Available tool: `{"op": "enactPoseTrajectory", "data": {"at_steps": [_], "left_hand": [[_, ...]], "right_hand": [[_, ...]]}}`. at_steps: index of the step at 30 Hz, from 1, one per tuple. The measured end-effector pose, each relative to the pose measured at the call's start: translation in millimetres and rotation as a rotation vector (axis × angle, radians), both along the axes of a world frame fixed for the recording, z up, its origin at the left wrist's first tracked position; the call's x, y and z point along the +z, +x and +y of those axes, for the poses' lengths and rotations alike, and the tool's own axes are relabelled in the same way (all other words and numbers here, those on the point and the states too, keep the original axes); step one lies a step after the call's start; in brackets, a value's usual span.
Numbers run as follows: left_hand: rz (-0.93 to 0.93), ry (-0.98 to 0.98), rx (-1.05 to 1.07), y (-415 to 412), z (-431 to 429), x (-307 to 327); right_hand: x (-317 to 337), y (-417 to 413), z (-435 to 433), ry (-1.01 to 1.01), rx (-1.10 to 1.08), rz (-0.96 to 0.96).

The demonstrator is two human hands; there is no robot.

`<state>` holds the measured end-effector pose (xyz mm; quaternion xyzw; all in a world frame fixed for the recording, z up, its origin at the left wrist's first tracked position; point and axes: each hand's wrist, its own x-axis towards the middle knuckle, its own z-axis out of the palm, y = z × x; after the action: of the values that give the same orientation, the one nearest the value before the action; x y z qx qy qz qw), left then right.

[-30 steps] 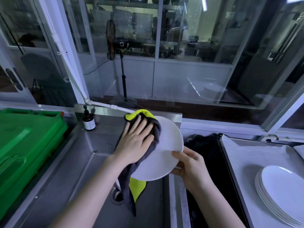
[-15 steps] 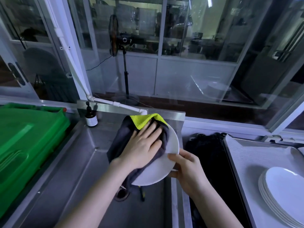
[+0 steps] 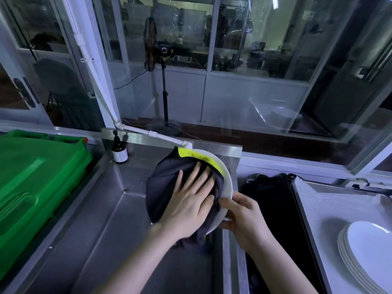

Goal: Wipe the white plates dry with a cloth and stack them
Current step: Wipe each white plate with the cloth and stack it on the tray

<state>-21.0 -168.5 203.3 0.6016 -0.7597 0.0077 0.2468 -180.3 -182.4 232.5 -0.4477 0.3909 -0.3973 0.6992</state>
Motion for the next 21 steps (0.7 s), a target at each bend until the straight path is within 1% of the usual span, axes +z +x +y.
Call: {"op": "enactPoseTrajectory", "data": {"at_steps": [2, 5, 6, 8, 9, 10, 11, 14, 16, 18, 19, 21], "left_hand": [[-0.013, -0.025, 0.006, 11.1, -8.5, 11.0], [0.028, -0.027, 0.115, 34.8, -20.3, 27.1], [0.065, 0.014, 0.154, 44.5, -22.6, 29.7], [0.251, 0.179, 0.186, 62.6, -21.0, 32.0], [0.355, 0.247, 0.177, 70.0, -19.2, 30.5], [0.427, 0.276, 0.16, 75.3, -17.1, 28.1], [0.456, 0.272, 0.137, 77.9, -15.0, 25.4], [0.452, 0.241, 0.059, 74.7, -12.8, 20.4], [0.417, 0.266, -0.016, 70.3, -15.3, 20.6], [0.401, 0.311, -0.053, 70.6, -18.3, 20.3], [0.447, 0.33, -0.045, 73.7, -19.1, 18.1], [0.632, 0.328, 0.04, 81.9, -16.2, 8.3]], "right_hand": [[0.5, -4.0, 0.8, -0.001, 0.05, 0.025], [5.0, -12.7, -1.1, -0.047, 0.133, 0.111], [8.0, -15.6, -3.3, -0.077, 0.152, 0.161], [16.1, -21.1, -10.1, -0.142, 0.176, 0.259], [21.1, -23.5, -14.0, -0.176, 0.195, 0.306], [26.3, -25.0, -17.6, -0.217, 0.228, 0.357], [31.2, -24.9, -20.7, -0.261, 0.271, 0.414], [40.0, -14.0, -28.8, -0.364, 0.425, 0.582], [41.3, -2.1, -34.2, -0.419, 0.515, 0.686], [43.0, 7.8, -39.6, -0.452, 0.576, 0.748], [44.3, 10.0, -42.7, -0.45, 0.594, 0.754], [46.5, 6.4, -51.5, -0.419, 0.599, 0.731]]}}
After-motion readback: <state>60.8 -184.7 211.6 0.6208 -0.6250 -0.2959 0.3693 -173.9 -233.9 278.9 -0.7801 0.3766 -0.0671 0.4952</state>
